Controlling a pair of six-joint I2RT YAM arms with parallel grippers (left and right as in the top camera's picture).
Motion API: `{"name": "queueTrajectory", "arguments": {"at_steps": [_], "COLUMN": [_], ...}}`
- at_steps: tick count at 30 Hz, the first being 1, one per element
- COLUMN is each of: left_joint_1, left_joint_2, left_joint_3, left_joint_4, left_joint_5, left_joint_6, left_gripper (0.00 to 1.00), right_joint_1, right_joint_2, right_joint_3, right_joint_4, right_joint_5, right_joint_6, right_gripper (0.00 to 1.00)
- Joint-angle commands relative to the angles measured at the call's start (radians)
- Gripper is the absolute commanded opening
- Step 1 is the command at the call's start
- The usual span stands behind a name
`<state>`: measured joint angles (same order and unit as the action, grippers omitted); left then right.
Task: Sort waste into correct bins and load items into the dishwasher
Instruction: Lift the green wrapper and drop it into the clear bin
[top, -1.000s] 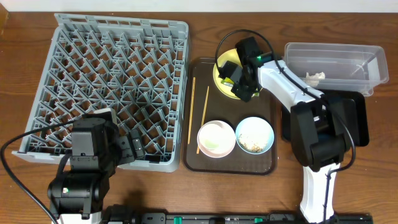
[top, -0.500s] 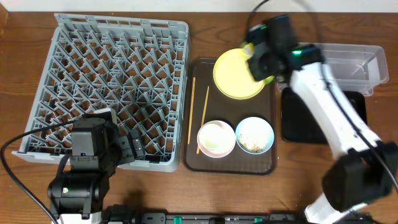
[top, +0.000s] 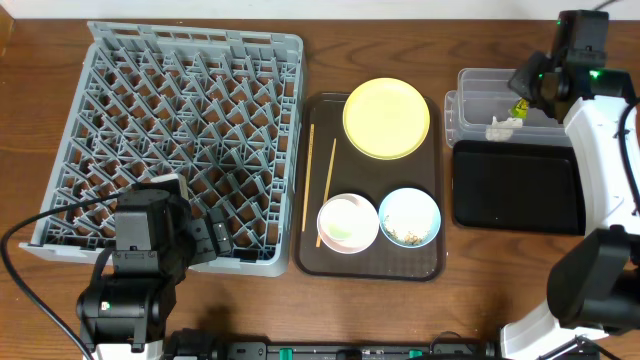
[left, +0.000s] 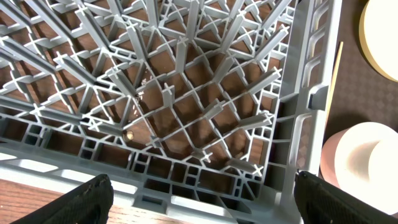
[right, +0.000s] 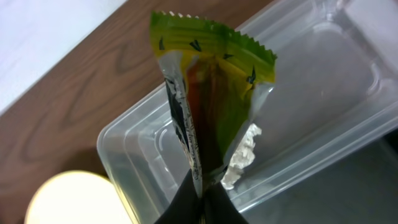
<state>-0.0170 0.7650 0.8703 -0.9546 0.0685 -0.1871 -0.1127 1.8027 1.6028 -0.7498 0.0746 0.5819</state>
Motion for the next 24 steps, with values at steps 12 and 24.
{"name": "queueTrajectory", "arguments": {"at_steps": [12,24], "left_joint_1": [-0.001,-0.001], "left_joint_2": [-0.002,-0.002], "left_joint_3": [0.019,0.019], "left_joint_4": [-0.002,-0.002], "left_joint_5": [-0.001,-0.001], "left_joint_6": [-0.012,-0.012], "left_gripper": [0.93,0.93], "right_joint_1": [-0.010,0.025], "right_joint_2": [0.095,-0.085], "right_joint_3": [0.004,0.003], "right_joint_4": [0.029,-0.229], "right_joint_5": [0.001,-0.422], "right_joint_6": [0.145,-0.445], "right_gripper": [0.70,0.75]}}
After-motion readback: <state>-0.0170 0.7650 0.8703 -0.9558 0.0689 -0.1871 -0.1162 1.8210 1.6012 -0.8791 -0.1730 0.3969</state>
